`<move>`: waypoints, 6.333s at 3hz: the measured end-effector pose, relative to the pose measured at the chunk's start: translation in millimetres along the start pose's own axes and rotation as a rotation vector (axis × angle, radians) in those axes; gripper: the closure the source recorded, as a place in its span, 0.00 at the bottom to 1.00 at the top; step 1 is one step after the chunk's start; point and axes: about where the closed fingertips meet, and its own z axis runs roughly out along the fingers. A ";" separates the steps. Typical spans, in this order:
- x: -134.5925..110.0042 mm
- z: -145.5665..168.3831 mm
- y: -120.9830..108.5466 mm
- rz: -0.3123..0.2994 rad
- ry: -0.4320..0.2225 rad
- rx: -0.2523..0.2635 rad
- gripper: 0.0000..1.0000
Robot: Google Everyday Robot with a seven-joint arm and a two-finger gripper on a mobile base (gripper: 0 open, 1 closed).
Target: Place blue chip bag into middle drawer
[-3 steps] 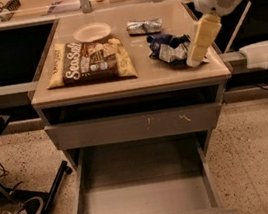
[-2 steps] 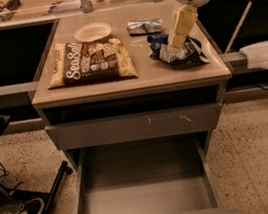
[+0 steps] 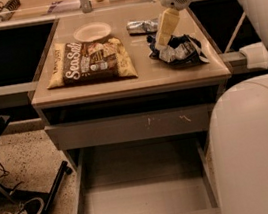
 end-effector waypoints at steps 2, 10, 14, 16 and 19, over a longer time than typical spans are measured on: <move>108.4 -3.7 -0.7 0.161 0.059 -0.002 0.00; 89.9 -27.8 40.8 0.179 -0.007 -0.047 0.98; 112.5 -187.4 191.3 0.306 0.040 -0.058 1.00; 112.2 -161.3 225.6 0.349 0.052 0.034 1.00; 154.1 -122.1 305.9 0.467 0.103 -0.031 1.00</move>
Offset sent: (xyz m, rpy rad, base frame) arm 0.0000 -0.1245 -0.0440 -0.0054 0.1015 -0.1973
